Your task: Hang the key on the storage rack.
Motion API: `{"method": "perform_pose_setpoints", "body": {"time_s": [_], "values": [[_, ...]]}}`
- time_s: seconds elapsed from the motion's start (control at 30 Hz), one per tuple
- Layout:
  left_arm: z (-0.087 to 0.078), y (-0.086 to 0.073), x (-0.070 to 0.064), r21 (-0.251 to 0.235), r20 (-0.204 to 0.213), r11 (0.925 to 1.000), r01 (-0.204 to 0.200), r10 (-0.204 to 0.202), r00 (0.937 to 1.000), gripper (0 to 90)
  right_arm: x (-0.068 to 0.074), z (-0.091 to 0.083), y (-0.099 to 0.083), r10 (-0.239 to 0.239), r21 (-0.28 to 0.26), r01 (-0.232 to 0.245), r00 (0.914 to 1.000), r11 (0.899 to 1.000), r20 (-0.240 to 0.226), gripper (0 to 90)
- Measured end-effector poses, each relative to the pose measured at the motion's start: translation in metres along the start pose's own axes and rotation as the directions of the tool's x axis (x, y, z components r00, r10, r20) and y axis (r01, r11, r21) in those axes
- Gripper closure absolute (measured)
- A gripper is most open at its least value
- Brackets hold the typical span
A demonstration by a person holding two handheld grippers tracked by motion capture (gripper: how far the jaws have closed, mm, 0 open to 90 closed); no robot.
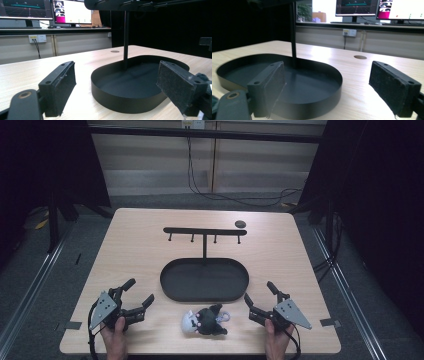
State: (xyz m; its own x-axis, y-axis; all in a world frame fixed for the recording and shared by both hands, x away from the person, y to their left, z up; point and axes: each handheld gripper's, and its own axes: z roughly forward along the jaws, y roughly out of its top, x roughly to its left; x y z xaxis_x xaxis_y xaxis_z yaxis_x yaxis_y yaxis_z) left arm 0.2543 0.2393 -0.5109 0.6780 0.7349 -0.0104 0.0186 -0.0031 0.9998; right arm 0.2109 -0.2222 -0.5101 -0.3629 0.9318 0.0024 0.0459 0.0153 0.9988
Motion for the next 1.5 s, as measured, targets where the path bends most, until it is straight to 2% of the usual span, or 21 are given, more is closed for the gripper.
{"method": "perform_pose_setpoints", "body": {"time_s": [0.1, 0.2, 0.47, 0.6, 0.63, 0.67, 0.73, 0.83, 0.97, 1.0, 1.07, 1.1, 1.23, 1.27, 1.4, 1.43, 1.47, 1.5], "values": [[0.0, 0.0, 0.0, 0.001, 0.0, 1.0, -0.001, 0.001, 1.0, 15.2, 0.0, 0.002, 0.001, 0.001, 0.018, -0.001, 1.0, 1.0, -0.008, 12.6], [0.0, 0.0, 0.0, 0.001, -0.001, 1.0, -0.001, 0.001, 1.0, 15.2, -0.001, 0.001, 0.001, 0.018, 0.014, -0.018, 0.9997, 1.0, 0.016, 12.7], [0.0, 0.0, 0.001, 0.003, -0.005, 0.9999, -0.011, 0.011, 0.9999, 15.2, -0.004, 0.003, 0.002, 0.033, 0.051, -0.032, 0.9993, 0.998, -0.017, 12.9], [0.0, 0.0, 0.001, 0.002, -0.005, 0.9999, -0.01, 0.01, 0.9999, 15.2, -0.006, 0.006, 0.003, 0.071, 0.085, -0.069, 0.9972, 0.994, -0.023, 13.7], [0.0, 0.0, 0.001, 0.003, -0.005, 0.9999, -0.012, 0.012, 0.9999, 15.2, -0.005, 0.007, 0.003, 0.073, 0.098, -0.071, 0.997, 0.993, -0.024, 14.9], [0.0, 0.0, 0.001, 0.004, -0.005, 0.9999, -0.012, 0.012, 0.9999, 15.2, -0.003, 0.008, 0.004, 0.07, 0.122, -0.065, 0.997, 0.99, -0.032, 20.2], [0.0, 0.0, 0.001, 0.002, -0.005, 0.9999, -0.01, 0.01, 0.9999, 15.2, -0.003, 0.008, 0.005, 0.064, 0.127, -0.059, 0.9973, 0.99, -0.037, 22.0], [0.0, 0.0, 0.001, 0.003, -0.005, 0.9999, -0.01, 0.01, 0.9999, 15.2, 0.001, 0.007, 0.01, 0.069, 0.171, -0.054, 0.9941, 0.984, -0.084, 29.3], [0.0, 0.0, 0.001, 0.003, -0.005, 0.9999, -0.01, 0.01, 0.9999, 15.2, 0.003, 0.007, 0.015, 0.056, 0.201, -0.035, 0.9933, 0.979, -0.101, 33.4], [0.0, 0.0, 0.001, 0.003, -0.005, 0.9999, -0.01, 0.01, 0.9999, 15.2, 0.004, 0.007, 0.017, 0.07, 0.204, -0.04, 0.9878, 0.978, -0.139, 33.7], [0.0, 0.0, 0.001, 0.003, -0.005, 0.9999, -0.01, 0.01, 0.9999, 15.2, 0.003, 0.007, 0.017, 0.077, 0.205, -0.044, 0.9848, 0.978, -0.156, 33.7], [0.0, 0.0, 0.001, 0.003, -0.005, 0.9999, -0.01, 0.01, 0.9999, 15.2, 0.005, 0.008, 0.02, 0.095, 0.234, -0.05, 0.9778, 0.971, -0.187, 33.5], [0.0, 0.0, 0.001, 0.003, -0.004, 0.9999, -0.011, 0.011, 0.9999, 15.3, 0.008, 0.008, 0.025, 0.094, 0.273, -0.034, 0.9733, 0.962, -0.21, 32.3], [0.0, 0.0, 0.001, 0.003, -0.004, 0.9999, -0.012, 0.012, 0.9999, 15.2, 0.009, 0.008, 0.026, 0.109, 0.28, -0.046, 0.9713, 0.959, -0.211, 30.9], [0.0, 0.0, 0.001, 0.003, -0.005, 0.9999, -0.01, 0.01, 0.9999, 15.2, 0.012, 0.01, 0.031, 0.107, 0.316, -0.032, 0.9689, 0.948, -0.223, 35.0], [0.0, 0.0, 0.001, 0.004, -0.004, 0.9999, -0.011, 0.011, 0.9999, 15.2, 0.014, 0.012, 0.035, 0.121, 0.338, -0.029, 0.9594, 0.941, -0.255, 40.1], [0.0, 0.0, 0.001, 0.004, -0.004, 0.9999, -0.012, 0.012, 0.9999, 15.3, 0.014, 0.013, 0.036, 0.124, 0.343, -0.026, 0.9557, 0.939, -0.267, 41.9], [0.0, 0.0, 0.001, 0.004, -0.004, 0.9999, -0.012, 0.012, 0.9999, 15.2, 0.014, 0.013, 0.036, 0.124, 0.343, -0.026, 0.9557, 0.939, -0.267, 41.9]]}}
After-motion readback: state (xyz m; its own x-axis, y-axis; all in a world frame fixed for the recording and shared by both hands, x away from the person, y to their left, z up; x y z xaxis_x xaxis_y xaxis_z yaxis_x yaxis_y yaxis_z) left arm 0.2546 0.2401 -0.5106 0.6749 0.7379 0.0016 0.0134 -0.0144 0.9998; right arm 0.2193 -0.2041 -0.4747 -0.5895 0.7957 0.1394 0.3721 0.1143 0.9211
